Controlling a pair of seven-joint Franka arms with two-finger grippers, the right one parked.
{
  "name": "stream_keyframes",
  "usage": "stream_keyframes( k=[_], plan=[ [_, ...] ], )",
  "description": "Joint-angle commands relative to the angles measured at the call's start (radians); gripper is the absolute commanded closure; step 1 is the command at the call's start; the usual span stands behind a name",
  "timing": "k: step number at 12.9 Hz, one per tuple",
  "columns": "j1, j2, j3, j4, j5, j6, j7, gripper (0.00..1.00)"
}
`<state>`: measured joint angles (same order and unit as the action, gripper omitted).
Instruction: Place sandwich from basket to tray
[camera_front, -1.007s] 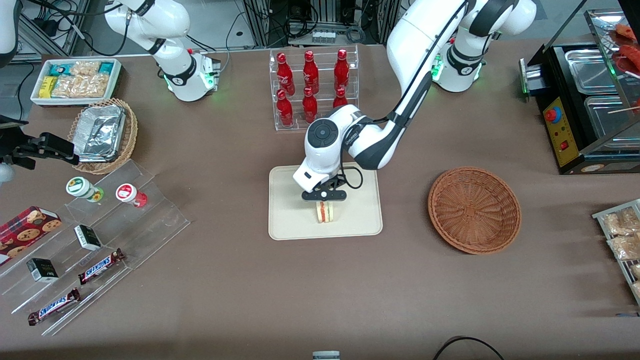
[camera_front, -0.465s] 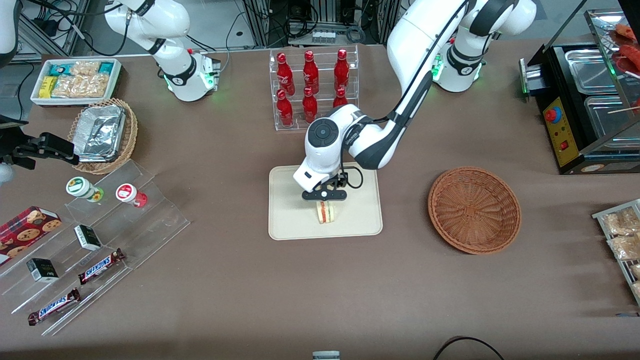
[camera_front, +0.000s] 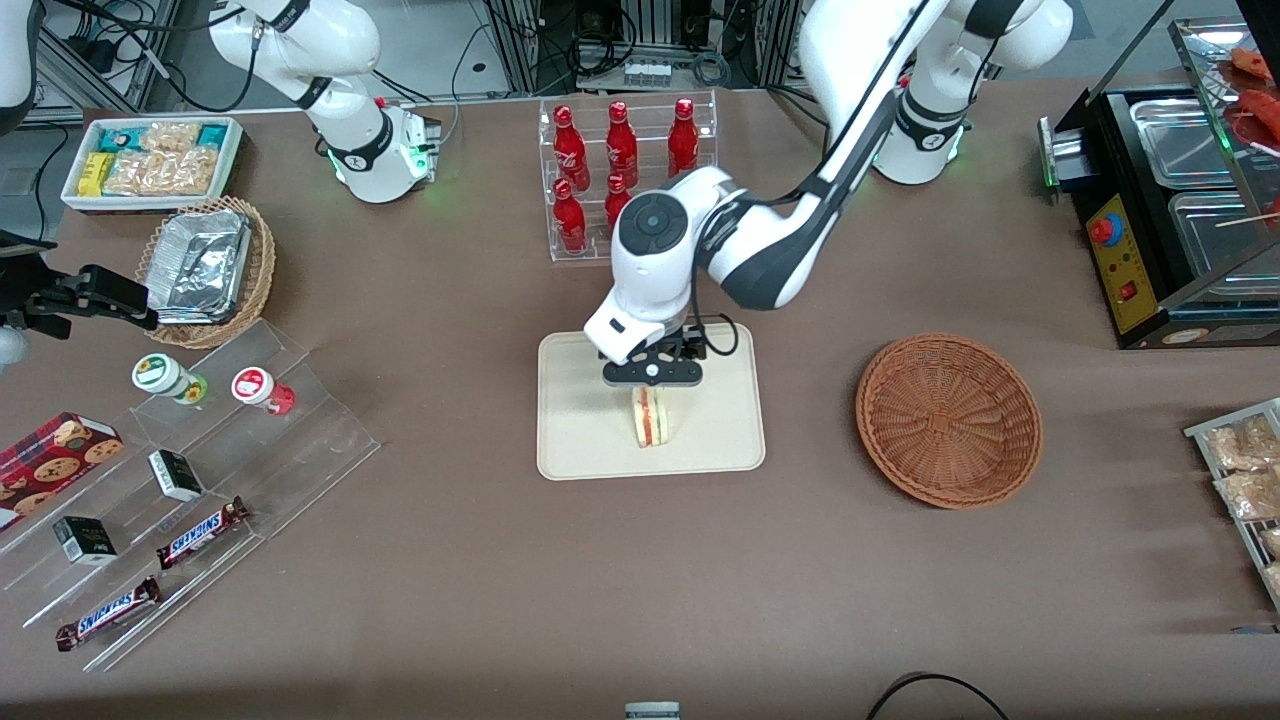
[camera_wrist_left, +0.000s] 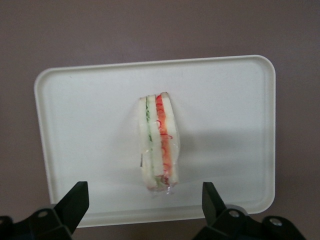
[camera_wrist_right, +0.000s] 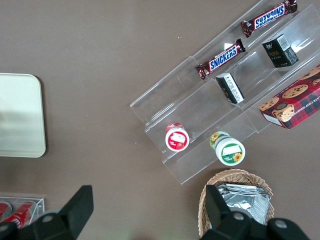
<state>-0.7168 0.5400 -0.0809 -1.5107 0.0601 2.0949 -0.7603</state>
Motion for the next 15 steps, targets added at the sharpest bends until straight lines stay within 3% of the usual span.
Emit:
stream_keyframes(
  k=[1,6,15],
  plan=[
    [0.071,-0.081,0.003,-0.016,0.009,-0.099,0.128,0.00],
    [0.210,-0.182,0.003,-0.034,-0.003,-0.228,0.283,0.00],
    [0.457,-0.423,0.003,-0.275,-0.040,-0.250,0.610,0.00]
  ],
)
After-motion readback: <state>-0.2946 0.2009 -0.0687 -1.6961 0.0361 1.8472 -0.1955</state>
